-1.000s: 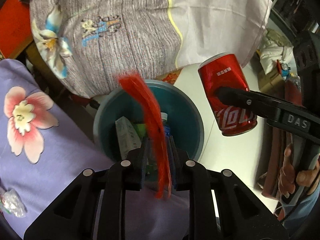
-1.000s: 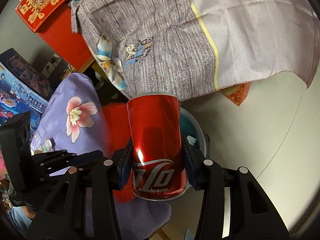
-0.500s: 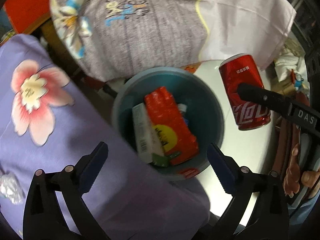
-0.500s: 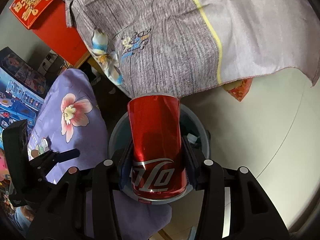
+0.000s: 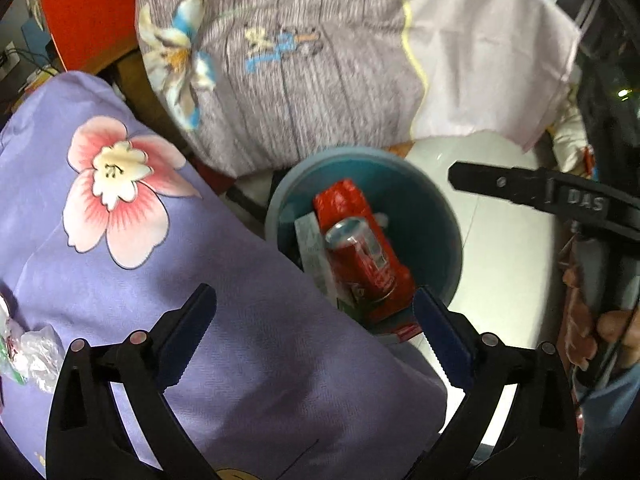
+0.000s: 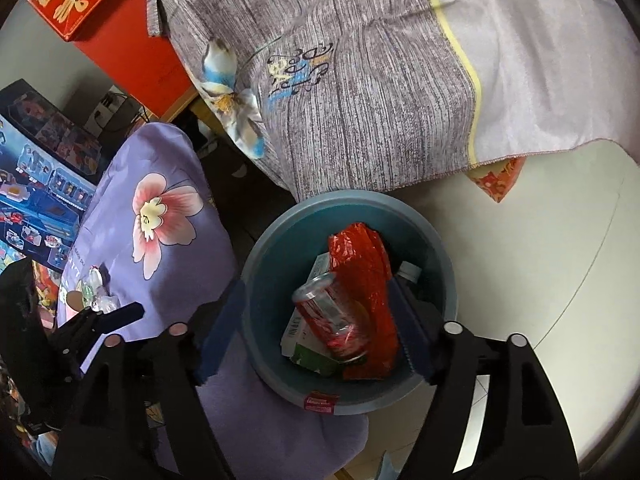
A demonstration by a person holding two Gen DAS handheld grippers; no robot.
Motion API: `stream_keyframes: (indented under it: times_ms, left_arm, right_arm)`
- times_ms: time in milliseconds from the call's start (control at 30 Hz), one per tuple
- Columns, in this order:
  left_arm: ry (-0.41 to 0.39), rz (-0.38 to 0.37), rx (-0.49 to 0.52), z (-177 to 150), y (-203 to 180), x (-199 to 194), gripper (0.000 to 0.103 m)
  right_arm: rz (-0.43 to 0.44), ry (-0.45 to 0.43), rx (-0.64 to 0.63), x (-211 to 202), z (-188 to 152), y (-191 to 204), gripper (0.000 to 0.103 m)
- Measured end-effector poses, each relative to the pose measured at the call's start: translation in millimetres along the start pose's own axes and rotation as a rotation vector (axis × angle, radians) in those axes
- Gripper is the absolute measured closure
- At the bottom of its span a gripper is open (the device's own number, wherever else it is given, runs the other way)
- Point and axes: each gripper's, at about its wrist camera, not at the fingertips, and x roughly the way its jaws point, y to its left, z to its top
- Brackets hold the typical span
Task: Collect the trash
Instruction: 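Open the left tool to drop the foil bag while the right tool releases the can, then move both tools back over the remaining trash on the tablecloth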
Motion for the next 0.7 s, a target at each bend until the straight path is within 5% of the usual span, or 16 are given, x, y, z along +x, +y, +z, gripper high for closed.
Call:
stream_keyframes:
  times_ms: [100,700]
  left_arm:
    - [-0.013,-0.028,-0.011,-4,4,-9,0.004]
    - [-0.092,0.114,-0.038,-43,30,-67,0.004]
  right_arm:
    - [-0.015,-0.001,0.003,-3,-3,2,0.029]
    - [-0.074,-0.011,-0.056,-31,-35,52,0.025]
